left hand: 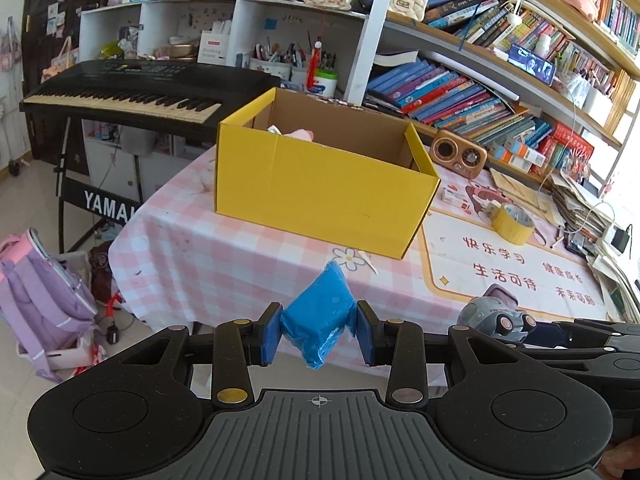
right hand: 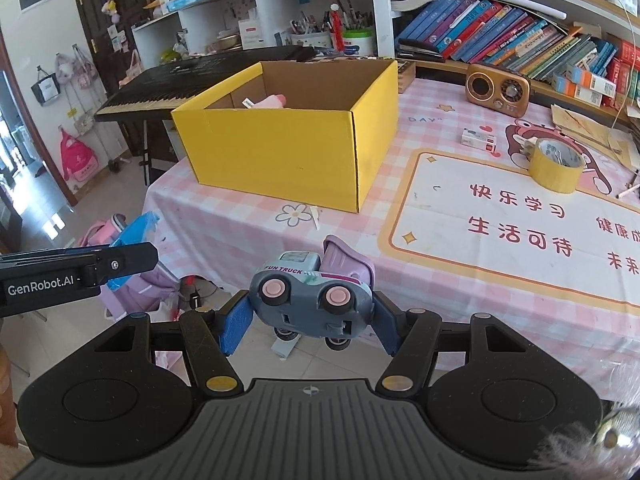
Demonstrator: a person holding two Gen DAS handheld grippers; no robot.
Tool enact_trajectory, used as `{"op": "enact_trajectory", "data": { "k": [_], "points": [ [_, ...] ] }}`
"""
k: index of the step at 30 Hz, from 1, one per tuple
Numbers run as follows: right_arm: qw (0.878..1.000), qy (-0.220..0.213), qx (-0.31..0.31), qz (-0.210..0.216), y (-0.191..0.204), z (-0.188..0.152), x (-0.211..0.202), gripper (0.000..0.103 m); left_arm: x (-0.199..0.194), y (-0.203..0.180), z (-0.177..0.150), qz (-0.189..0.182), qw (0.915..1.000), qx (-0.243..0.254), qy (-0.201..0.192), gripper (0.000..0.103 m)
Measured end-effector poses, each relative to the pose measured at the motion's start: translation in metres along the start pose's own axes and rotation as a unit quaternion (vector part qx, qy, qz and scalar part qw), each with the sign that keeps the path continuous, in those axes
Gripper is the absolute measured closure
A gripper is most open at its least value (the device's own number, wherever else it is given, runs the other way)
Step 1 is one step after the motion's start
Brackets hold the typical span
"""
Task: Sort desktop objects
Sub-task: 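Lift the cloth with left tool while right tool carries the truck toward the yellow box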
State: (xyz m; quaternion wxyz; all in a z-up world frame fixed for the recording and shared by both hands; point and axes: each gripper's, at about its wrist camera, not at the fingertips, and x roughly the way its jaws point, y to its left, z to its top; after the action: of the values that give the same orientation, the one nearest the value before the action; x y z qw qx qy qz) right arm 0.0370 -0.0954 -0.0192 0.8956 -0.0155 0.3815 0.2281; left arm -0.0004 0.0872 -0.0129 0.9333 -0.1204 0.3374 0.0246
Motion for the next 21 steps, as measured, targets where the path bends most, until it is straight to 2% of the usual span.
{"op": "enact_trajectory", "data": {
  "k": [14, 21],
  "points": [
    [1.000, -0.001, -0.014, 0.003, 0.002, 0.009, 0.002, 0.042, 0.006, -0.003, 0.007, -0.008, 1.0000, 0.002, -0.001, 0.066],
    [0.999, -0.024, -0.028, 0.011, -0.005, 0.030, 0.006, 0.042, 0.015, -0.010, 0.022, -0.007, 0.9998, 0.011, -0.016, 0.066]
  ]
}}
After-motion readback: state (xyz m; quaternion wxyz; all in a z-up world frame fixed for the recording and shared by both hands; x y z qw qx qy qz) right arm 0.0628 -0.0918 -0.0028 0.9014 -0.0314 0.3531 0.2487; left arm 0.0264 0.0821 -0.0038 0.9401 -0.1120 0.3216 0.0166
